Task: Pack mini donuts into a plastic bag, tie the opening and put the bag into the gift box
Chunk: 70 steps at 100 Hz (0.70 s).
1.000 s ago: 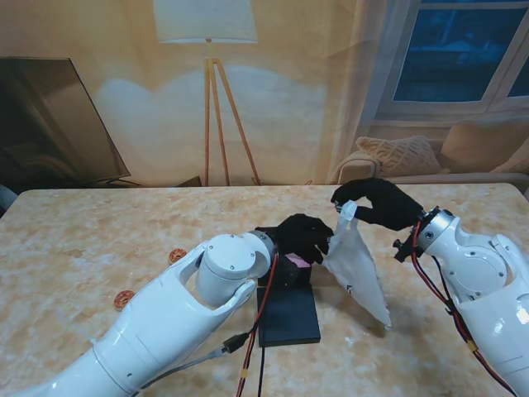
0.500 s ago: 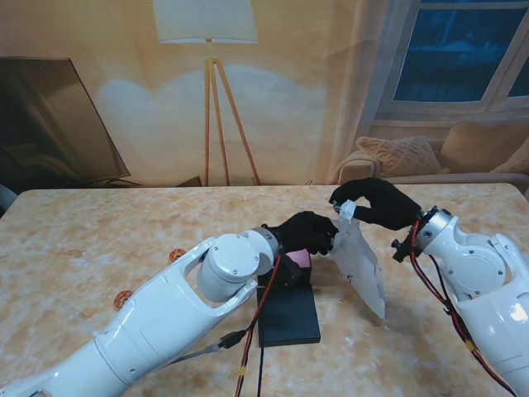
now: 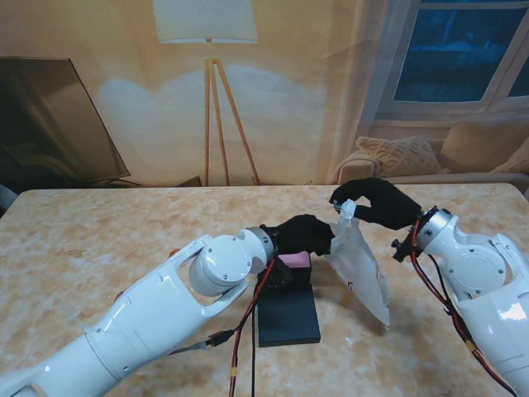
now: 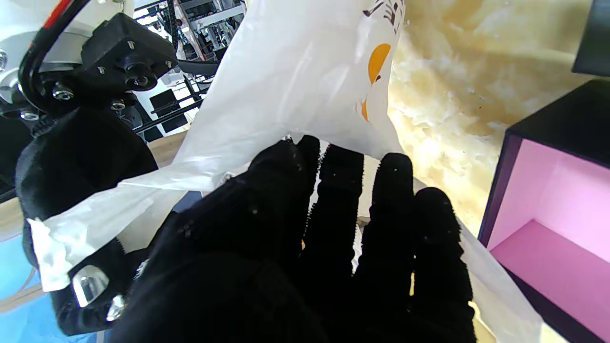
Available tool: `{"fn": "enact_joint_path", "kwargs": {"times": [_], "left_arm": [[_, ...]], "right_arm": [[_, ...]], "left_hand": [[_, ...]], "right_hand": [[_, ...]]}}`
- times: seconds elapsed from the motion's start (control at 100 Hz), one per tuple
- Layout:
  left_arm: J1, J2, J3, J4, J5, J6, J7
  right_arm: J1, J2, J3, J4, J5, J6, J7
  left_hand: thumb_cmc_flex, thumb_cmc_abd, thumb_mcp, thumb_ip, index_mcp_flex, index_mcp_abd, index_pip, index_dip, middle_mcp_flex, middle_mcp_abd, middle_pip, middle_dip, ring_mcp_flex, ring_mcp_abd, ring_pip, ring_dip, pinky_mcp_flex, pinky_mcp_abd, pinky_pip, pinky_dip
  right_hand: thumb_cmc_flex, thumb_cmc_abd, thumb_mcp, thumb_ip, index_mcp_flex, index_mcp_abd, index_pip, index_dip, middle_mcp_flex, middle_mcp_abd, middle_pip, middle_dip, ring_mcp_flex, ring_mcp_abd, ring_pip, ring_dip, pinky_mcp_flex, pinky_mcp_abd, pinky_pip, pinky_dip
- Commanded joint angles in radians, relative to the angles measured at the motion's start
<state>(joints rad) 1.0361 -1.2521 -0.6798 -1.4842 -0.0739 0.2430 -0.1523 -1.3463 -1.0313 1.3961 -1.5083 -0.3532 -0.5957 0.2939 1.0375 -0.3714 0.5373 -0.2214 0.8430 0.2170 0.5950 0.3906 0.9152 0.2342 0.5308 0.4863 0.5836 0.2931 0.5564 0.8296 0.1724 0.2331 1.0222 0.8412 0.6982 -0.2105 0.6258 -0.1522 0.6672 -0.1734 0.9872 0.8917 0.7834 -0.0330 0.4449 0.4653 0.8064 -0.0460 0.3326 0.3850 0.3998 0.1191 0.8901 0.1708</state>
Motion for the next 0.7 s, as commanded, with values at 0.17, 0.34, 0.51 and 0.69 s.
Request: {"fn": "enact_joint_path", "kwargs": {"times": [0.17, 0.34, 0.51, 0.69], "left_arm": [[-0.001, 0.004, -0.011, -0.011, 0.008, -0.052, -0.001], [0.004, -0.003, -0.014, 0.005, -0.014, -0.097, 0.014], [0.016, -0.017, -0.009, 0.012, -0.039, -0.123, 0.045], [0.026, -0.028, -0.010, 0.017, -0.078, -0.101, 0.055]], "right_arm": [[-0.004, -0.003, -0.007, -0.009, 0.015, 0.009, 0.029], [-0.002, 0.000, -0.008, -0.009, 0.028, 0.009, 0.042], [0.002, 0.000, -0.012, -0.009, 0.035, 0.015, 0.046], [-0.003, -0.002, -0.011, -0.015, 0.051, 0.025, 0.049]], "left_hand": [[-0.003, -0.002, 0.036, 0.012, 0.029, -0.054, -0.001, 0.041, -0.034, -0.032, -0.035, -0.002, -0.043, -0.041, -0.084, -0.055, -0.033, -0.076, -0.125, -0.084], [-0.075, -0.022, 0.074, -0.012, 0.077, -0.093, 0.197, 0.067, 0.028, -0.049, 0.021, 0.019, 0.003, -0.055, -0.083, -0.062, -0.014, -0.088, -0.153, -0.164], [-0.189, 0.076, 0.055, 0.049, 0.094, -0.111, 0.489, 0.224, 0.093, -0.049, 0.220, 0.070, 0.070, -0.071, -0.053, -0.053, 0.033, -0.082, -0.114, -0.220], [-0.238, 0.136, 0.048, 0.102, 0.079, -0.094, 0.607, 0.370, 0.108, -0.047, 0.302, 0.159, 0.159, -0.017, -0.026, -0.041, 0.110, 0.026, -0.054, -0.202]], "right_hand": [[0.140, 0.028, 0.102, 0.061, 0.003, -0.276, 0.011, 0.020, -0.026, -0.010, -0.029, -0.009, -0.031, 0.006, -0.020, -0.022, -0.034, 0.015, 0.008, 0.014], [0.137, 0.026, 0.103, 0.059, 0.004, -0.280, 0.006, 0.020, -0.037, -0.003, -0.038, -0.015, -0.038, 0.008, -0.024, -0.023, -0.042, 0.015, 0.007, 0.015], [0.138, 0.029, 0.103, 0.058, 0.005, -0.279, 0.004, 0.021, -0.038, -0.004, -0.040, -0.019, -0.040, 0.008, -0.026, -0.023, -0.043, 0.012, 0.006, 0.016], [0.140, 0.035, 0.098, 0.059, 0.003, -0.280, 0.003, 0.026, -0.032, -0.010, -0.034, -0.015, -0.033, 0.001, -0.023, -0.022, -0.038, 0.002, 0.004, 0.016]]}}
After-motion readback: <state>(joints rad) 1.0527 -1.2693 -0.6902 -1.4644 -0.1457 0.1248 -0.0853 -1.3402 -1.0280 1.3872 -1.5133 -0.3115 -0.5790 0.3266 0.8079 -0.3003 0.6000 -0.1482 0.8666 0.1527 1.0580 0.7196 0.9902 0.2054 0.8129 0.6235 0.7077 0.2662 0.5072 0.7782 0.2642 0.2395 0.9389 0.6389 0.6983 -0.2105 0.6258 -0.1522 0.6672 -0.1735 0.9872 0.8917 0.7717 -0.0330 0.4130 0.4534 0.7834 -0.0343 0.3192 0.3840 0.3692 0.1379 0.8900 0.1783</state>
